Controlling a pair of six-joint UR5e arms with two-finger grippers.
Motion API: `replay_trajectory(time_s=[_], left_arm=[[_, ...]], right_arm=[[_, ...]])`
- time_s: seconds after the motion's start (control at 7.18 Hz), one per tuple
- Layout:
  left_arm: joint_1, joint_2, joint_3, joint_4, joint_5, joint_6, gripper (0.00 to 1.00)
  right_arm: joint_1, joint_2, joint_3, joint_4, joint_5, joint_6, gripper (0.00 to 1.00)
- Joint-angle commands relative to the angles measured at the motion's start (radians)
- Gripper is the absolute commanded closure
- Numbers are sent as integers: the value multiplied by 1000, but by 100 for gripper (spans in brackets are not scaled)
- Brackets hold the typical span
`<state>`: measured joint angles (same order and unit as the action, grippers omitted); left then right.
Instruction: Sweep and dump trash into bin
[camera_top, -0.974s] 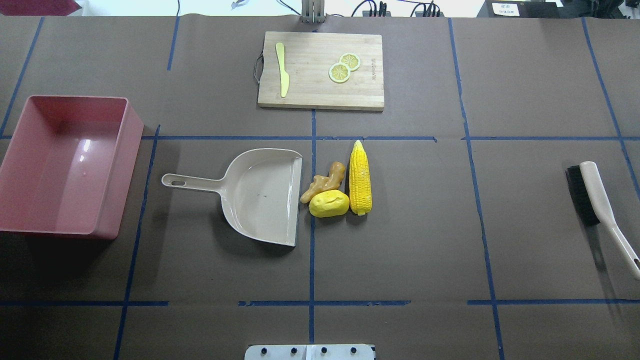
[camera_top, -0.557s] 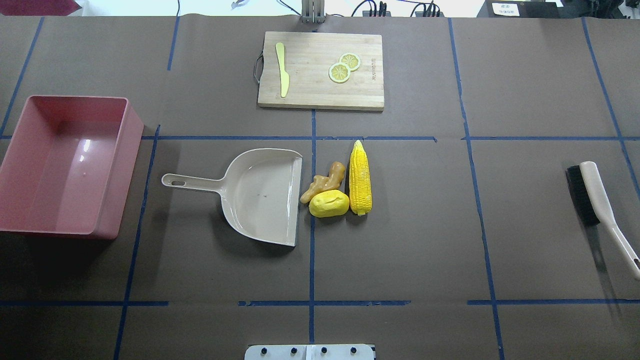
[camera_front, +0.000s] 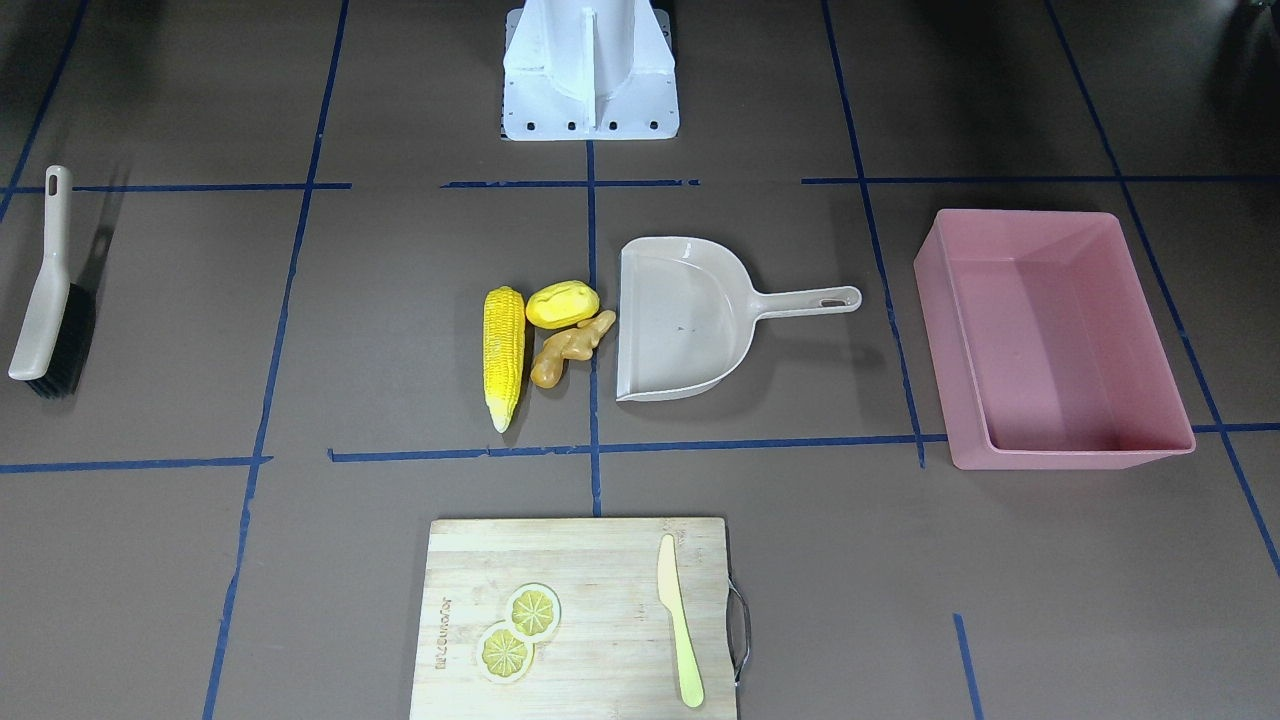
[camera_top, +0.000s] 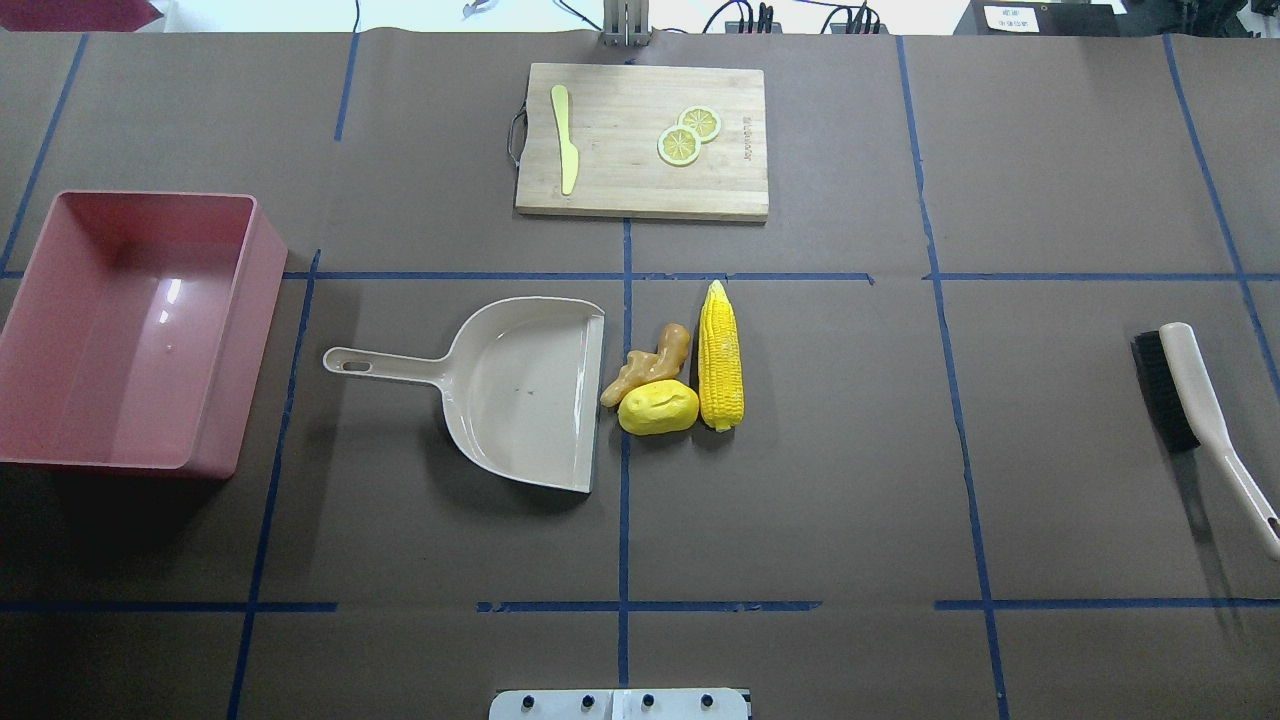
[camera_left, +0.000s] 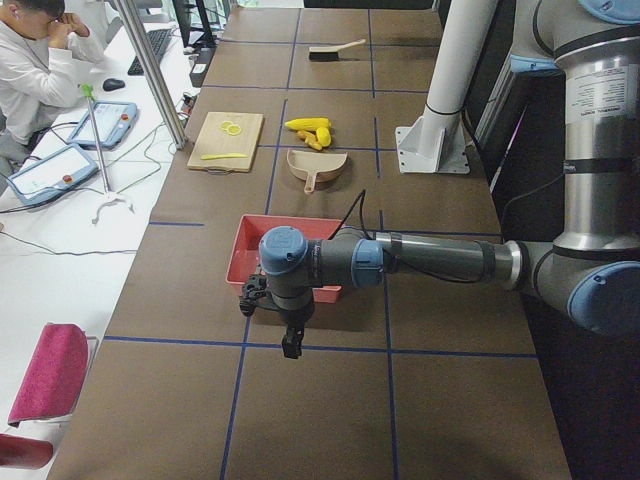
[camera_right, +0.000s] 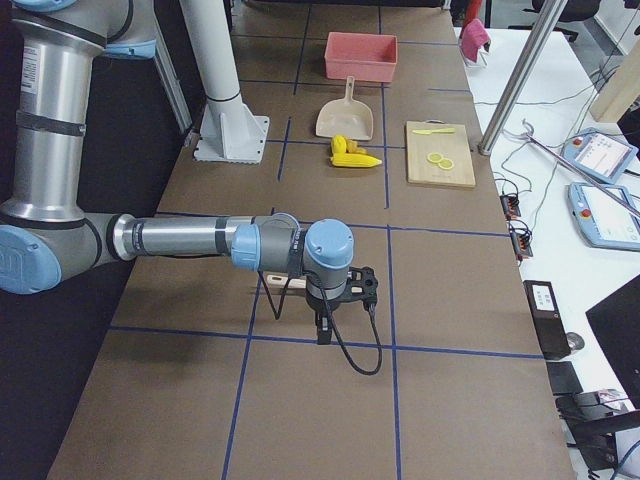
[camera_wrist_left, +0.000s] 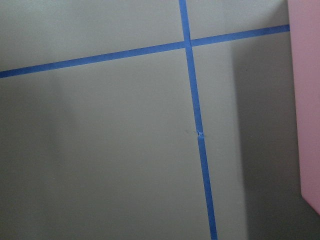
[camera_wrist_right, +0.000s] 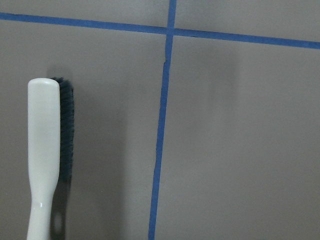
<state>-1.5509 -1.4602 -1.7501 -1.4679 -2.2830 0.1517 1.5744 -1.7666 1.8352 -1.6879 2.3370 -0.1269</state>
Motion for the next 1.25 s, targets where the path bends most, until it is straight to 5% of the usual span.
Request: replay_trajectory(time_s=[0.0,0.28,0.56,1.11], left_arm=[[0,0,0,0,-3,2,0],[0,1,-2,0,-7,2,0],[0,1,-2,-6,-7,2,0],[0,1,-5,-6,-9,2,0]], right_arm=[[-52,3,22,5,82,83,0],[-159,-51,21,283,102,322,0],[-351,-129,18,655,9,708,0],[-586,-149,0,715,-122,855,1]])
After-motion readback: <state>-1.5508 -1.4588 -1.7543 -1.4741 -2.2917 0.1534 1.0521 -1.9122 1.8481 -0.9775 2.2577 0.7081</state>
